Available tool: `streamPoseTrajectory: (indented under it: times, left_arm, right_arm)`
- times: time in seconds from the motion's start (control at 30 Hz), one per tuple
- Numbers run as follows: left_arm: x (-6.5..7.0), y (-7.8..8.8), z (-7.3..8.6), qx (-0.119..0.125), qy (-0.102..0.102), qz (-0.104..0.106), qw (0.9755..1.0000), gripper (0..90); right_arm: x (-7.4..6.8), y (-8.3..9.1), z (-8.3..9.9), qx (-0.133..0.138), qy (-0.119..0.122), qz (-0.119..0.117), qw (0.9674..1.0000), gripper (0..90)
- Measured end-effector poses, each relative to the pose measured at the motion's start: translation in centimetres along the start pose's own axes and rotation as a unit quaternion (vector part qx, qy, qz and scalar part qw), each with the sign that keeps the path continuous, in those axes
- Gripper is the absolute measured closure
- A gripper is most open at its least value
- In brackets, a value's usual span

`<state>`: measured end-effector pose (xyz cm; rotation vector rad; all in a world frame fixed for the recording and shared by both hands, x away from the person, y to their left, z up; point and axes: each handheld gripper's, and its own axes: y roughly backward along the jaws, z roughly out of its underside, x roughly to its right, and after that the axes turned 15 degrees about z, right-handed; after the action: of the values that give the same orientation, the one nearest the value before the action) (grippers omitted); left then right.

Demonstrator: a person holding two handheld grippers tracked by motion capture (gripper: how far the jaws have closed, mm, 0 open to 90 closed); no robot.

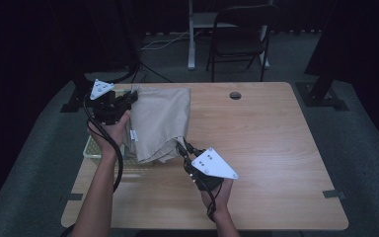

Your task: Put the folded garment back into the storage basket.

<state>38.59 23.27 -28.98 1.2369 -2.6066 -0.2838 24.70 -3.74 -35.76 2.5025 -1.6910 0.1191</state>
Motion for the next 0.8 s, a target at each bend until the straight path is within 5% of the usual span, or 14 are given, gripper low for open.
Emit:
streamPoseTrajectory:
  times: [0.8]
  left_arm:
    - [-1.2, 1.0, 0.1, 0.003, 0.010, -0.011, 0.9999, 84.6]
  right_arm:
    - [-1.1, -1.1, -0.3, -0.001, 0.004, -0.011, 0.9999, 82.9]
